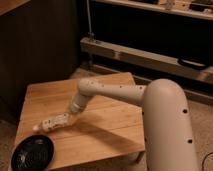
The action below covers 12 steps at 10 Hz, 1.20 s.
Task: Place the bottle in the ceramic bowl
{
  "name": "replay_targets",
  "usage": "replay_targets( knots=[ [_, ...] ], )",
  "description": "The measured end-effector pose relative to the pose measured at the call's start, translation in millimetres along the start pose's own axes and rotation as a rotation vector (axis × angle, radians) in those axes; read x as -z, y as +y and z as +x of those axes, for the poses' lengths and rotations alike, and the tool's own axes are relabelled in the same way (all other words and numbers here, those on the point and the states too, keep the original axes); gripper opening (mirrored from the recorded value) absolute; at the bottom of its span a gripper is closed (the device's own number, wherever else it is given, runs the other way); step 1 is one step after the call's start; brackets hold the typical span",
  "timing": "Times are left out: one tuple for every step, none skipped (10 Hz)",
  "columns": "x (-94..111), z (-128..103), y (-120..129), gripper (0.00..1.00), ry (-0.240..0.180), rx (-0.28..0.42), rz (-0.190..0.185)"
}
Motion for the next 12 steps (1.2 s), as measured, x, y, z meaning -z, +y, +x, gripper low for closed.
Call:
replay_targets(
  knots=[
    [18, -17, -2, 0.00, 0.006, 0.045, 0.012],
    [35, -35, -4, 0.00, 0.007, 0.083, 0.020],
    [48, -48, -4, 0.00, 0.003, 0.111, 0.025],
    [58, -58, -4, 0.00, -0.007, 0.143, 0.028],
    [61, -66, -3, 0.00, -0.020, 0.176, 0.022],
    [57, -77, 0, 0.00, -0.060, 0.244, -0.009],
    [53, -80, 2, 0.00, -0.093, 0.284, -0.032],
    [46, -80, 6, 0.00, -0.145, 0.352, -0.086],
    [36, -80, 11, 0.00, -0.185, 0.425, -0.160],
    [26, -84, 18, 0.00, -0.239, 0.528, -0.247],
    [25, -87, 22, 0.00, -0.258, 0.577, -0.292],
    [24, -93, 27, 0.00, -0.246, 0.609, -0.328]
  ],
)
